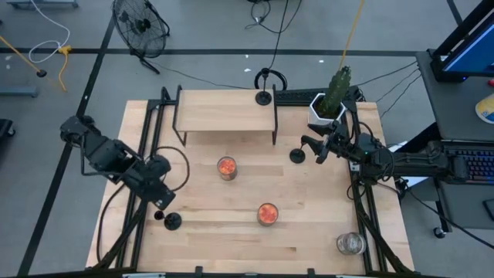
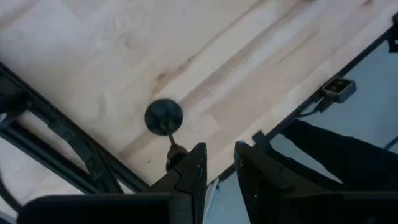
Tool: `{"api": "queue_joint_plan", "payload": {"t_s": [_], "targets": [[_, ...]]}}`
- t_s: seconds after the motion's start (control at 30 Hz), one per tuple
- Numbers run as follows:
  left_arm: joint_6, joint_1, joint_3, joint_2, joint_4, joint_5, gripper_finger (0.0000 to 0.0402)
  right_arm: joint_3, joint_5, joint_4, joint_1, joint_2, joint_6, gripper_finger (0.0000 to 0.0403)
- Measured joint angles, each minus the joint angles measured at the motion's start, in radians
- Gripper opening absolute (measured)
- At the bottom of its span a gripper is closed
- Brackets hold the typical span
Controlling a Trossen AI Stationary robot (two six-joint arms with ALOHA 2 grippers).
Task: Pick & Place candle stick holders
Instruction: Put the bottom candle holder on the shelf
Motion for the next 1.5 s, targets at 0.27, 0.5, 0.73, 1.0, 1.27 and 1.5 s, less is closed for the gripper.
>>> {"api": "queue_joint_plan", "payload": {"t_s": [0.27, 0.5, 0.73, 1.0, 1.27, 1.5], "targets": [[-0.124, -0.092, -0.072, 0.000, 0.010, 0.073, 0.0088, 0.000, 0.000, 0.000, 0.000, 0.000, 0.001, 0.0275], [-0.219, -0.142, -0.164, 0.000, 0.042, 0.102, 0.0088, 0.000, 0.000, 0.000, 0.000, 0.000, 0.008, 0.0274], [-0.229, -0.150, -0.211, 0.001, 0.065, 0.101, 0.0088, 0.000, 0.000, 0.000, 0.000, 0.000, 0.008, 0.0274], [-0.229, -0.150, -0.265, 0.001, 0.063, 0.143, 0.0088, 0.000, 0.000, 0.000, 0.000, 0.000, 0.009, 0.0274], [-0.223, -0.150, -0.273, 0.001, 0.070, 0.122, 0.0088, 0.000, 0.000, 0.000, 0.000, 0.000, 0.009, 0.0274], [-0.226, -0.150, -0.273, 0.000, 0.079, 0.120, 0.0088, 0.000, 0.000, 0.000, 0.000, 0.000, 0.009, 0.0274]]}}
